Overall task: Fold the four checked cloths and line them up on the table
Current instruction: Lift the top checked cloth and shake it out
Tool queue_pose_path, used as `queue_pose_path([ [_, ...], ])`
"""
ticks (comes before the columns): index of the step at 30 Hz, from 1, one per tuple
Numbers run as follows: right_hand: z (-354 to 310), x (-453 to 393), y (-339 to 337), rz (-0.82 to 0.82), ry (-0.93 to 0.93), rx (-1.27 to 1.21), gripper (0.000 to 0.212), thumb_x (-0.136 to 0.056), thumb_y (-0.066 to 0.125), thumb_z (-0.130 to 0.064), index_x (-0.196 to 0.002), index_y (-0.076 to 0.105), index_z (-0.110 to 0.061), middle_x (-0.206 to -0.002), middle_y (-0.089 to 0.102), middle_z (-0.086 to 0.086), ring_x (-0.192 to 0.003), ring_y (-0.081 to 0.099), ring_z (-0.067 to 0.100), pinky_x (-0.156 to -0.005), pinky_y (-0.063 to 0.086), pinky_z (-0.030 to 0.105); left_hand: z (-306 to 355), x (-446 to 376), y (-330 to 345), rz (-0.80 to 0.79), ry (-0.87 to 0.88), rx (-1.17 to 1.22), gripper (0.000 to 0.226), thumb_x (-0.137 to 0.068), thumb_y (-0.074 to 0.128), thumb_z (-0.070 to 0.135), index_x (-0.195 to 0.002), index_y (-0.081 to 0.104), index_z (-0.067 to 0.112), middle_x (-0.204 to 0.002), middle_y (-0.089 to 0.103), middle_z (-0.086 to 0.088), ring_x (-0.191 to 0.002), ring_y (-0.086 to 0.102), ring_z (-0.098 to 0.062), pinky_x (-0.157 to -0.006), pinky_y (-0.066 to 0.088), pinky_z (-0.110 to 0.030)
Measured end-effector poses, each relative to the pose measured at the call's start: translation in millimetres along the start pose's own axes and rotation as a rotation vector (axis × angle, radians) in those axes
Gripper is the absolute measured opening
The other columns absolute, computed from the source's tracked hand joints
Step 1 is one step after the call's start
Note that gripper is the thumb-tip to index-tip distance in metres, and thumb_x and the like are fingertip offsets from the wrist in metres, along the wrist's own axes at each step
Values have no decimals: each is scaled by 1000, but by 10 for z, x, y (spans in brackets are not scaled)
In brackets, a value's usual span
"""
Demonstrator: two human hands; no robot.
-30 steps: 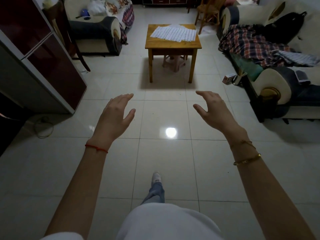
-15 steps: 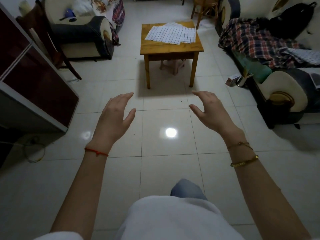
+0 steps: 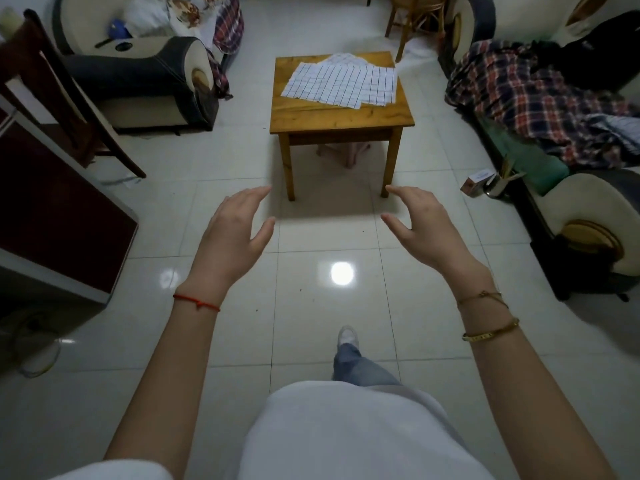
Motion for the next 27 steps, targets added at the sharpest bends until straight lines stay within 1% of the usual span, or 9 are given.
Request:
queue_pose_path([
  [6, 392, -1245, -188, -1, -24, 7, 50, -97, 54, -34, -143, 43, -18, -140, 51, 1, -133, 41, 17, -112, 34, 39, -48, -1217, 205, -1, -18, 3, 50, -98, 51, 27, -145, 39, 18, -143, 49, -2, -134, 41, -16, -114, 34, -45],
  [8, 496, -1629, -207, -4, -23, 3, 49, -97, 53, -35, -142, 42, -20, -140, 50, 0, -133, 40, 17, -112, 34, 41, -102, -1544, 246, 4, -32, -3, 50, -98, 51, 27, -145, 39, 18, -143, 48, -1, -134, 41, -16, -114, 34, -41],
  [13, 688, -2437, -169, -19, -30, 1, 49, -97, 54, -34, -142, 42, -20, -140, 50, 0, -133, 40, 16, -112, 35, 41, -325, -2264, 346, 12, -68, -12, 49, -98, 50, 28, -144, 40, 18, -143, 49, -1, -134, 41, -16, -114, 35, -40],
  [17, 851, -3033, -38, -32, -29, 7, 49, -96, 54, -34, -142, 43, -20, -140, 50, 0, -133, 40, 16, -112, 35, 40, -542, -2816, 510, 3, -86, -7, 48, -98, 50, 27, -144, 40, 17, -143, 49, -3, -134, 42, -18, -113, 35, -46],
  [22, 1020, -3896, 207, -53, -28, 8, 48, -96, 55, -33, -141, 44, -19, -139, 51, -1, -132, 41, 16, -111, 36, 38, -894, -3598, 757, -8, -110, -8, 49, -98, 50, 28, -145, 40, 18, -144, 48, -1, -135, 40, -15, -114, 34, -44],
  [27, 1109, -4970, 397, -61, -33, 7, 48, -96, 55, -34, -141, 44, -19, -139, 51, -1, -132, 41, 15, -111, 36, 39, -1296, -4638, 918, -2, -114, 7, 50, -97, 51, 28, -145, 39, 20, -145, 47, 0, -136, 39, -15, -114, 35, -43],
])
Point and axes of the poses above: each hand's wrist, its own x-axis away from the middle knuckle, its own y-axis out of the palm, z = x × y, the point moved 8 cm from there along -x, towards the middle knuckle
